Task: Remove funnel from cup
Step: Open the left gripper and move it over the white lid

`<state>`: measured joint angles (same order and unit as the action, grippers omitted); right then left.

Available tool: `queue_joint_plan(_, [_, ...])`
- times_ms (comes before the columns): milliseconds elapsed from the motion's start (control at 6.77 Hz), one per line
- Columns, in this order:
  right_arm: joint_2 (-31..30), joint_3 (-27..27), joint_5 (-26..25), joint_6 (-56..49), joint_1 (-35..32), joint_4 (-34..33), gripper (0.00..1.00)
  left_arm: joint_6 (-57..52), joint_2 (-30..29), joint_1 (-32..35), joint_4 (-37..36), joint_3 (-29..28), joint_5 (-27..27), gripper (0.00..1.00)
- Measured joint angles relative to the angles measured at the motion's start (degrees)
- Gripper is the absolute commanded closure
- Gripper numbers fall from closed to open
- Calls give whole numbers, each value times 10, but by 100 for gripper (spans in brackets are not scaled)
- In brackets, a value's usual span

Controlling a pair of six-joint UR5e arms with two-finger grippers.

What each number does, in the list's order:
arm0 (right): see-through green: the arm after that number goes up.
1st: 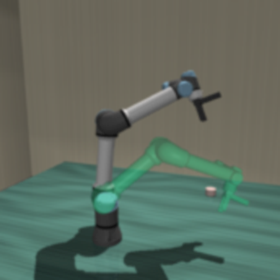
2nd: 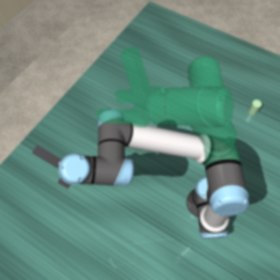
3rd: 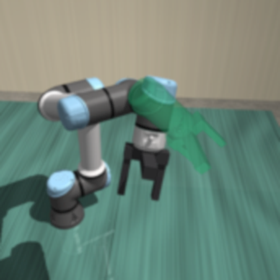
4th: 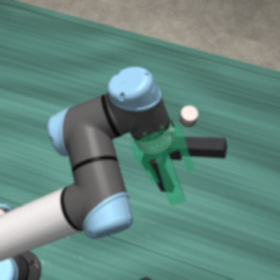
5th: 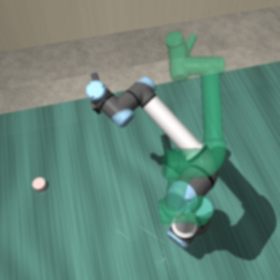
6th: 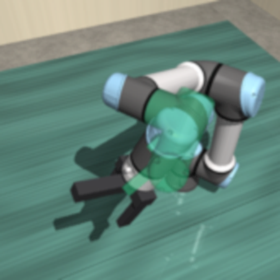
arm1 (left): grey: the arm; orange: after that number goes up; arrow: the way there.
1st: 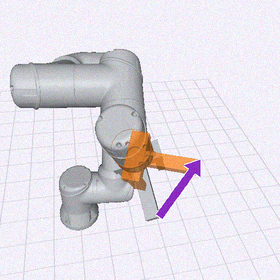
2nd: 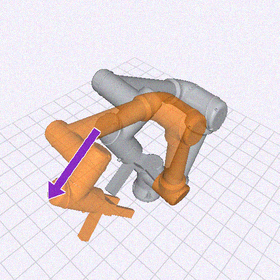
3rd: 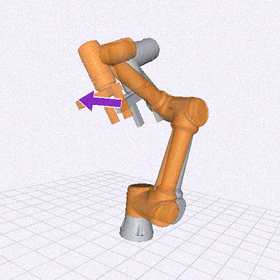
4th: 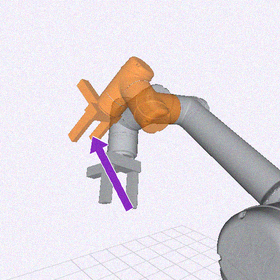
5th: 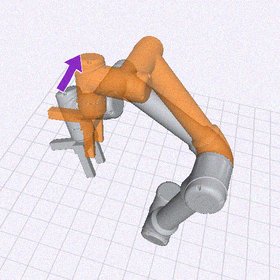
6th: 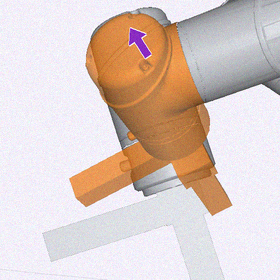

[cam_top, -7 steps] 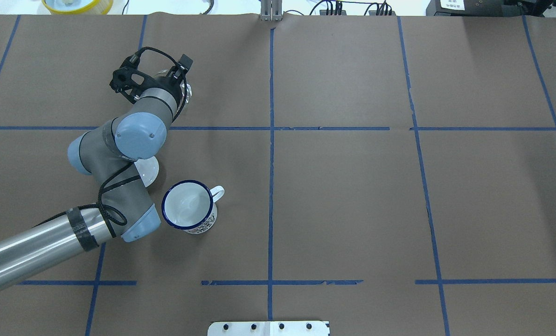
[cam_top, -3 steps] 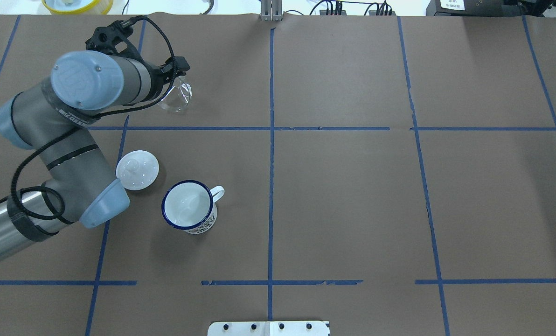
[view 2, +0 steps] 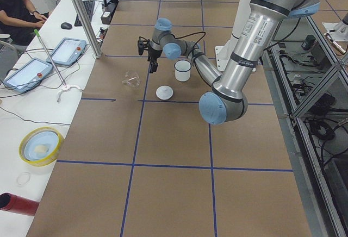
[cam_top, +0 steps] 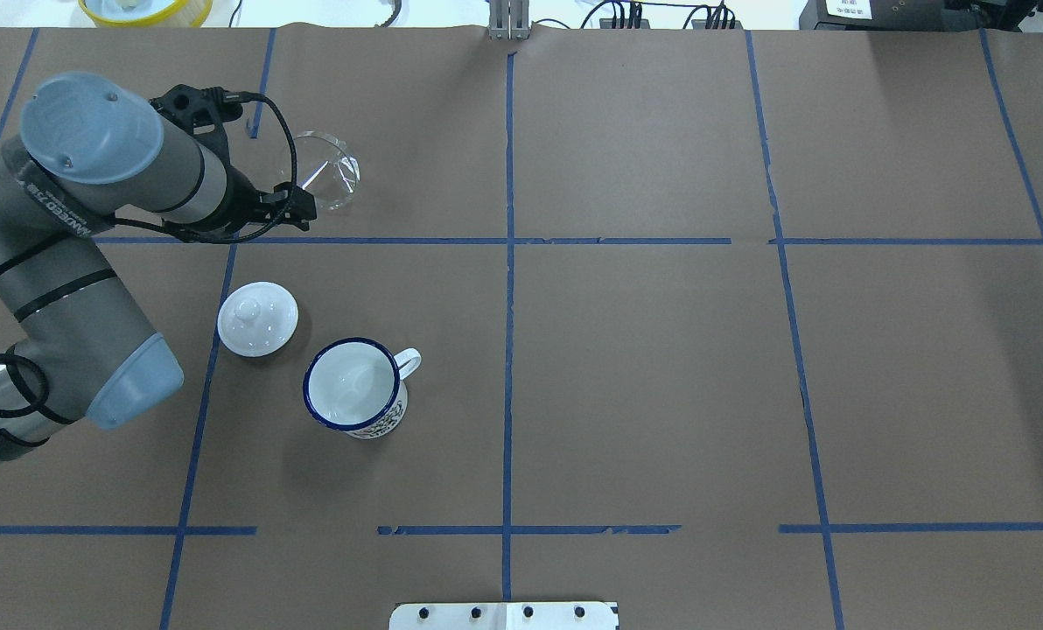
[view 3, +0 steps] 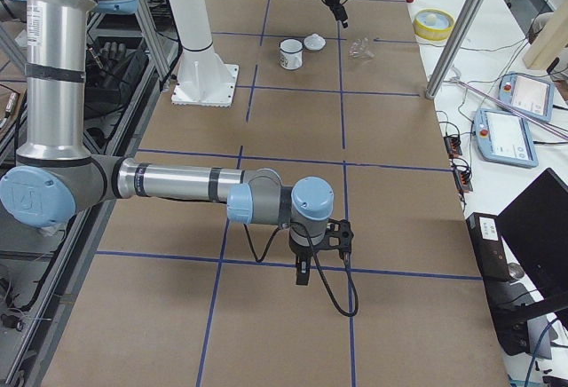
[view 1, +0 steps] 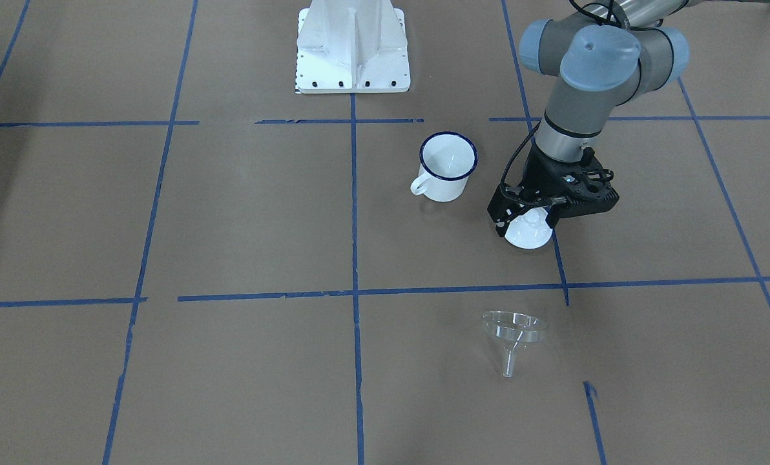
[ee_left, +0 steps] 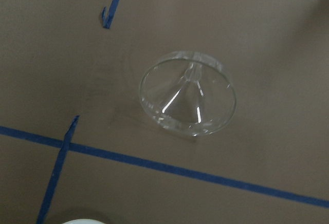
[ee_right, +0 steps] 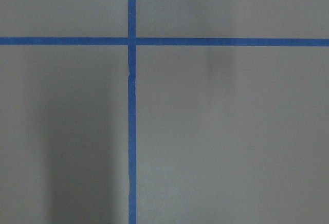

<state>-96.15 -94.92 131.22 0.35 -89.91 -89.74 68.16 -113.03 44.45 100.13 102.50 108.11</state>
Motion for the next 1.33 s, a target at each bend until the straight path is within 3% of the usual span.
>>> queue_joint_plan(591, [0, 0, 0, 0, 0, 0, 0, -23, 34, -35, 9, -33, 8, 0])
queue_joint_plan(739, [0, 0, 0, 0, 0, 0, 0, -21, 45, -47, 18, -34, 8, 8])
queue_joint_plan(886, [0, 0, 0, 0, 0, 0, 0, -20, 54, -54, 31, -34, 8, 32])
queue_joint_plan(1034, [0, 0, 0, 0, 0, 0, 0, -20, 59, -57, 40, -32, 9, 40])
queue_joint_plan(1330, [0, 0, 0, 0, 0, 0, 0, -21, 61, -57, 40, -20, 10, 40])
